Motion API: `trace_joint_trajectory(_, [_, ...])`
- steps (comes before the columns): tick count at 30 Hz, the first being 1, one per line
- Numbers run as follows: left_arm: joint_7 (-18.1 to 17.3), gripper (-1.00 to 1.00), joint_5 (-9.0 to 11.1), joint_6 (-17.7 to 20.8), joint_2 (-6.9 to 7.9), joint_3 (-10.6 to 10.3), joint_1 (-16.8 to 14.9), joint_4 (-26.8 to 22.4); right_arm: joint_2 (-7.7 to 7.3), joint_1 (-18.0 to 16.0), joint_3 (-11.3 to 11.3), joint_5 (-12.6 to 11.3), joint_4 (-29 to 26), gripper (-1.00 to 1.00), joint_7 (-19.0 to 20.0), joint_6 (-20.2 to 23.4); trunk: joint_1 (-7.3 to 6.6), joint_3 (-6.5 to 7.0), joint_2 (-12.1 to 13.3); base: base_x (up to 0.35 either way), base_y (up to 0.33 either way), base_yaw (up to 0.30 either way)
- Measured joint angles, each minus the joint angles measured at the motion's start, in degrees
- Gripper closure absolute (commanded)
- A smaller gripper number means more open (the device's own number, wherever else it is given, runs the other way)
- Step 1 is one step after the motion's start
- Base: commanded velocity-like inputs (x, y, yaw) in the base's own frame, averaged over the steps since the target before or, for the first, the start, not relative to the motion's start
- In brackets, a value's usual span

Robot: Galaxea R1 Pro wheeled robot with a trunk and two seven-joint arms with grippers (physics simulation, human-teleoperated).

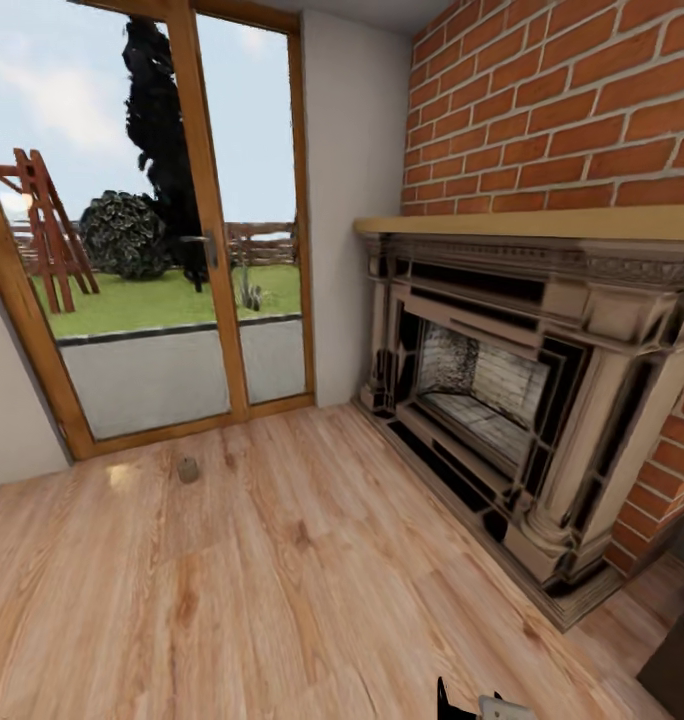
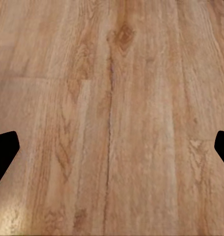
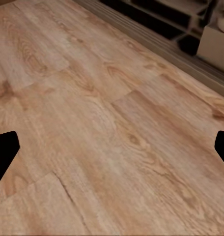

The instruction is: Place each of the two pumpkins and all three candles from the living room inside a cabinet in the living room (use any cabinet), then make sure every cabinet is closed, and position the cauldron so it is next to a table in the living room.

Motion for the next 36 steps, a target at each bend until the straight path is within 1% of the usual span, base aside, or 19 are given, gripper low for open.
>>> trace_joint_trajectory(36, [0.05, -1.0, 0.09, 0.46, -0.01, 0.0, 0.0, 0.18, -0.16, 0.0, -0.09, 0.0, 0.0, -1.0, -0.03, -0.07, 0.0, 0.0, 0.0, 0.331, 0.0, 0.287])
